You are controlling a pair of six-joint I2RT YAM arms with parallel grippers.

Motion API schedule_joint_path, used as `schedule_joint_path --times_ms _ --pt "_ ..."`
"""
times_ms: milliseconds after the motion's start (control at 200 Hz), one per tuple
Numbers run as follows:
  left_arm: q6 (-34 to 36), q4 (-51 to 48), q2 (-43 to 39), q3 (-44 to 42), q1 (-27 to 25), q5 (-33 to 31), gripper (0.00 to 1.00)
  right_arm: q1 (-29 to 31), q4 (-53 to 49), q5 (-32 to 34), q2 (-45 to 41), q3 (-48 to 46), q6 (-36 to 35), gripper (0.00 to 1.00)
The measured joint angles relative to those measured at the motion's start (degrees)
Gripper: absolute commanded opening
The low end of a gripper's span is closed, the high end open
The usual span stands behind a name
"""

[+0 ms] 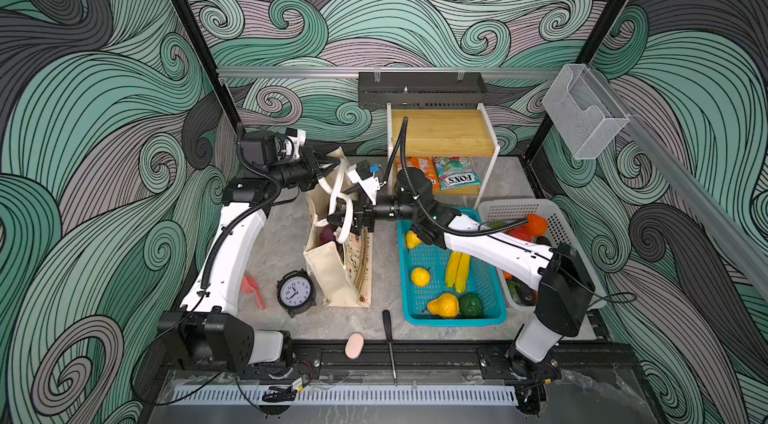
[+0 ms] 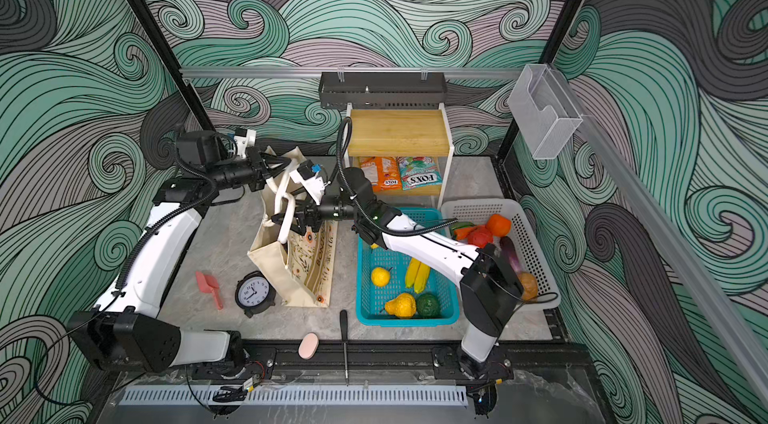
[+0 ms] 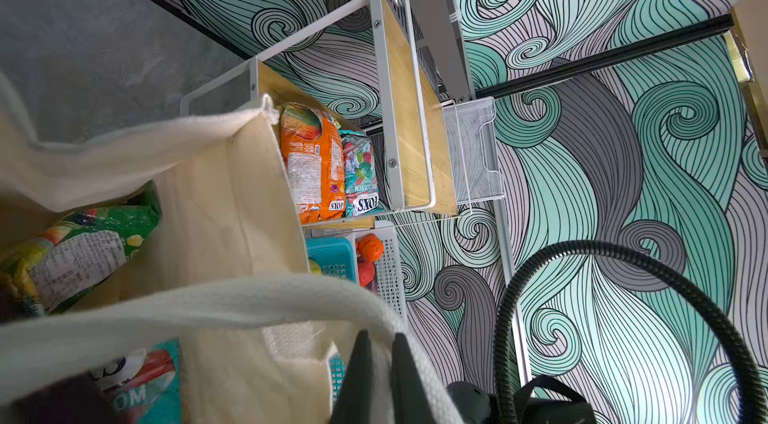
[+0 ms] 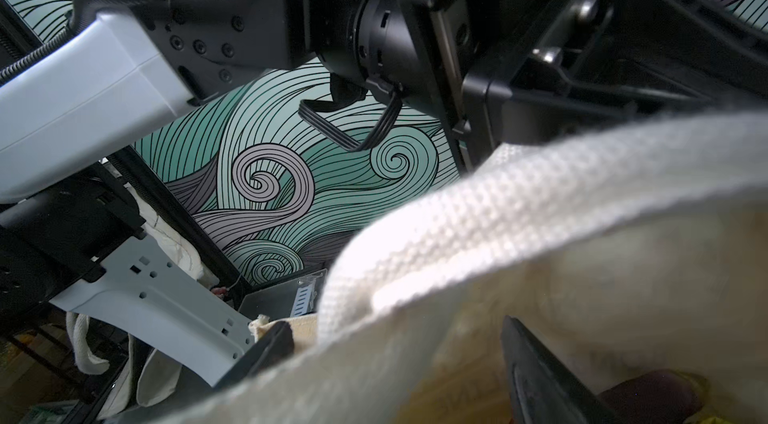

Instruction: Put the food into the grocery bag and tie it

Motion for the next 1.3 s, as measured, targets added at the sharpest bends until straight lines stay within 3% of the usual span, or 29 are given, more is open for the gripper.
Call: schedule_joint_path --times_ms 110,350,605,921,1101,1301 --pt "0.0 0.4 -0.3 -0.6 0.0 0.0 0.00 0.3 2.6 1.0 1.2 0.4 2.2 0.55" --pt "1.3 0.2 -1.5 -1.6 1.8 -0.1 0.00 0.7 1.5 3.9 0.0 -0.1 2.8 0.00" --pt "13.3 -11.7 -1.9 2.9 3.8 -3.7 0.00 0.9 -12.8 13.5 -7.0 -1.4 -3.8 0.00" --pt "20.2 -20.6 -0.4 9.3 8.1 -7.8 0.00 0.9 -39.3 25.4 -6.5 11.0 -16.3 0.00" --pt "22.8 -22.9 -0.4 9.7 9.3 -9.3 0.00 0.6 -45.5 33.2 -6.0 13.8 -17.1 0.00" --pt "23.0 -23.2 -0.2 9.1 12.4 -8.6 0.00 -0.2 -46.8 38.0 -5.9 14.6 -12.6 0.00"
